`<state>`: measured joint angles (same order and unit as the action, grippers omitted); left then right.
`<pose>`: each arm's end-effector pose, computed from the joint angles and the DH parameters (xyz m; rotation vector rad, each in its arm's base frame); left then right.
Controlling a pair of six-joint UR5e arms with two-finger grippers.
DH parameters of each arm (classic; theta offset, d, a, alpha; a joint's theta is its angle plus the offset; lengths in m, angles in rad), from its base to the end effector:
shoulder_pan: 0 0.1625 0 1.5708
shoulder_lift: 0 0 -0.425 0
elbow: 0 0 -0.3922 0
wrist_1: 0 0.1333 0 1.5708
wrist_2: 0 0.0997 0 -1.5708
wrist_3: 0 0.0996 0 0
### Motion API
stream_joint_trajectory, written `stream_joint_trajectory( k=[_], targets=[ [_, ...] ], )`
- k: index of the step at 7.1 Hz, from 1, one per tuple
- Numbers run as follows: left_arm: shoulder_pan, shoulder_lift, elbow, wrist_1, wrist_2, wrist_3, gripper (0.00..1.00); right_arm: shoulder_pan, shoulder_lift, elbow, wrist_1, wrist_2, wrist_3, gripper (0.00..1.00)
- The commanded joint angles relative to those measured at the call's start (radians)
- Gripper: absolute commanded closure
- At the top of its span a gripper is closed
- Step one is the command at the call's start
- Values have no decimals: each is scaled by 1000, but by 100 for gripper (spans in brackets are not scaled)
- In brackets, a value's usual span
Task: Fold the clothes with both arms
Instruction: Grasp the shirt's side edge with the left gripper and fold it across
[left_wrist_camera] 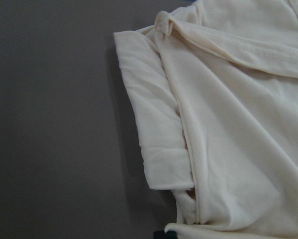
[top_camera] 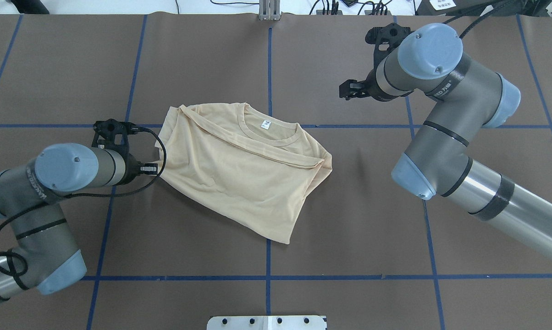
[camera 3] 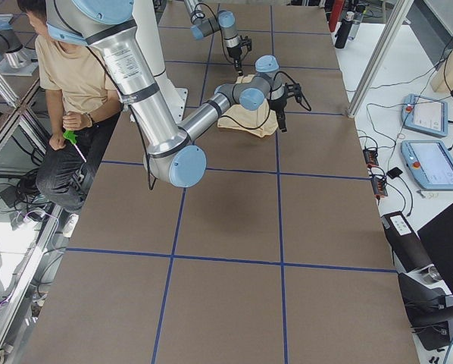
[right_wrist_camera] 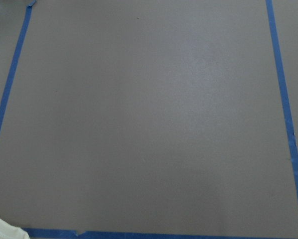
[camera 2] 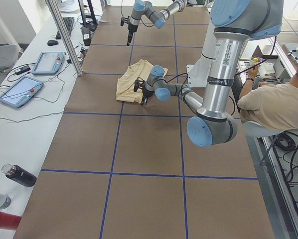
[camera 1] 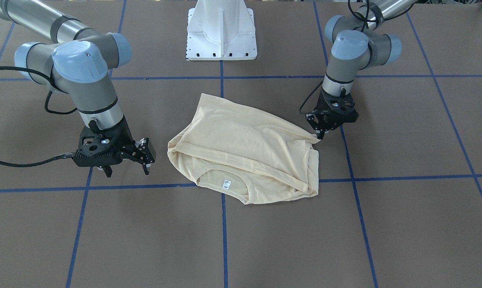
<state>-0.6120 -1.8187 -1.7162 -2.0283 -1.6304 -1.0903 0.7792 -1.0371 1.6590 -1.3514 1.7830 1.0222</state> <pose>0.4237 -0.4530 0.4148 0.3942 0.7562 -0.0981 -0.4006 -0.5536 0.2905 0.3594 -0.7833 0.1269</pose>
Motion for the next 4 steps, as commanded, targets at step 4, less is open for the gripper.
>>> stream_joint_trajectory(
  k=[4],
  targets=[
    [-225,-463,633,-217,1,130,100,-9,9,1,0,-2,10,0]
  ],
)
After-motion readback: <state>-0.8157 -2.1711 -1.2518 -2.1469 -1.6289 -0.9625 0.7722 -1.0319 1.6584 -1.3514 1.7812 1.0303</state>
